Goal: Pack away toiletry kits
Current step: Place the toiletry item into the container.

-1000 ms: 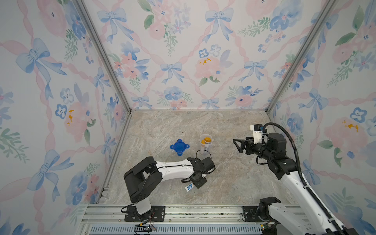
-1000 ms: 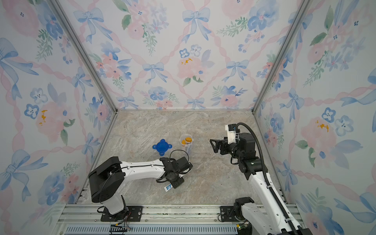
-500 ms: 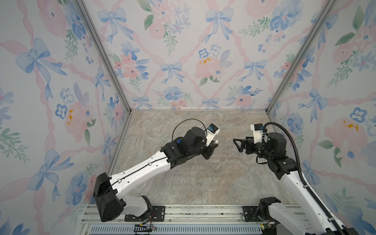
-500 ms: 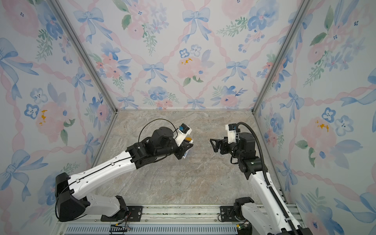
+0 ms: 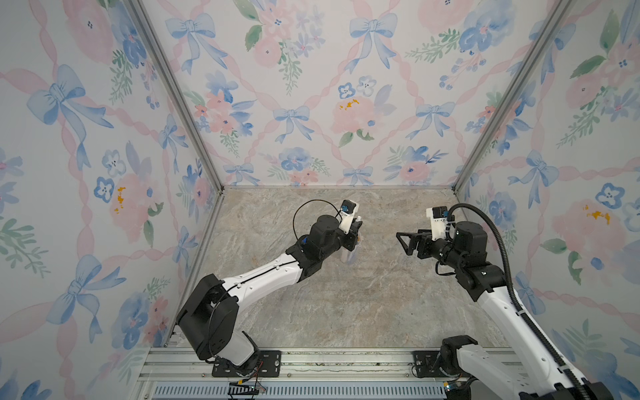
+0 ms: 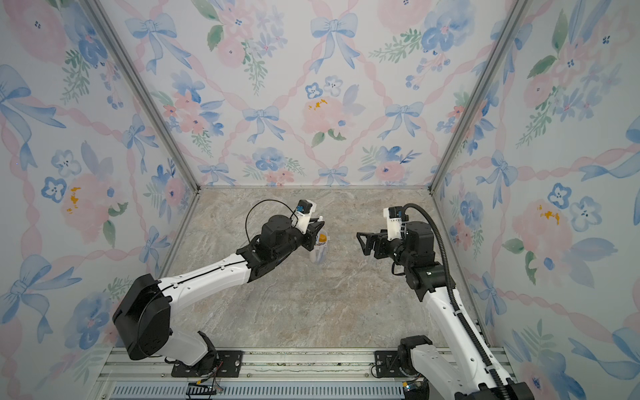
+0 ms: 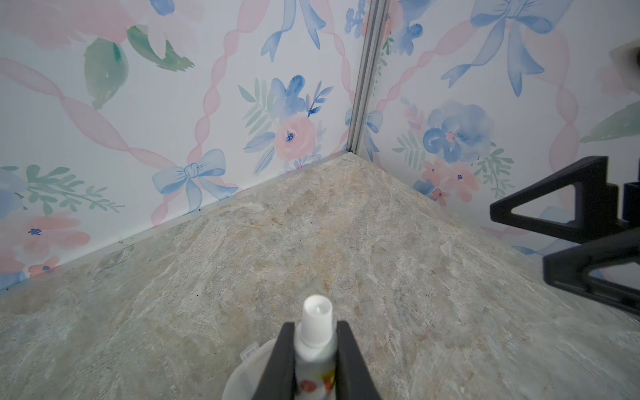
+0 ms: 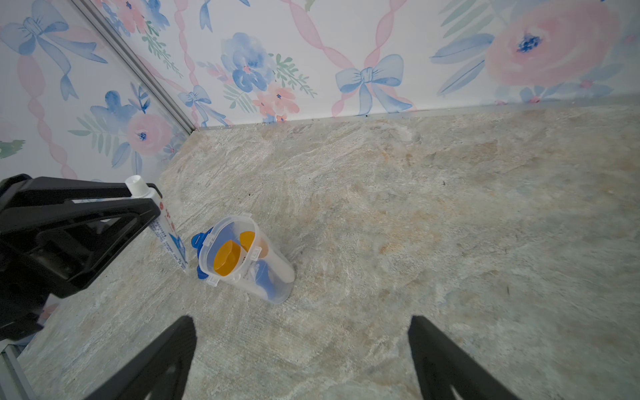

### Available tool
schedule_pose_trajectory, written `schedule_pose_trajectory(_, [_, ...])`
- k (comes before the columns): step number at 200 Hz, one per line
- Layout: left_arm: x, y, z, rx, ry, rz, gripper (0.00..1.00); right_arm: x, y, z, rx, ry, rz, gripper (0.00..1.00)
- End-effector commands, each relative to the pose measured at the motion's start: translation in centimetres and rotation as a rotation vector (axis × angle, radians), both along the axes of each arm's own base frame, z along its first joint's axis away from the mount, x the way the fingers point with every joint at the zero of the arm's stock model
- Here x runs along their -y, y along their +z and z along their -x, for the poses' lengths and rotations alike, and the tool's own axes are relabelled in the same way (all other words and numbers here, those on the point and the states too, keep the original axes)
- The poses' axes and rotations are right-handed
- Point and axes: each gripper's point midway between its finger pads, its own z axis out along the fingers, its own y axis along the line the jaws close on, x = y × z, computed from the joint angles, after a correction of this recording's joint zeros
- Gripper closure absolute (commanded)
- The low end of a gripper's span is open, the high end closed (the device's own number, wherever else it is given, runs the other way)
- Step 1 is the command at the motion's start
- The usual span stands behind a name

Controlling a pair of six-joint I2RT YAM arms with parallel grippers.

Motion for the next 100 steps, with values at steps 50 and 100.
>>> schedule_pose_trajectory(50, [0.4, -1.9, -2.2, 0.036, 0.015, 0.037, 0.87, 0.2, 0.9, -0.1, 0.017, -0.015, 0.020, 0.03])
schedule_pose_trajectory(100, [0.2, -4.5, -2.7, 0.000, 0.000, 0.024, 0.86, 0.1, 0.6, -0.3, 0.010, -0.013, 0.021, 0.03])
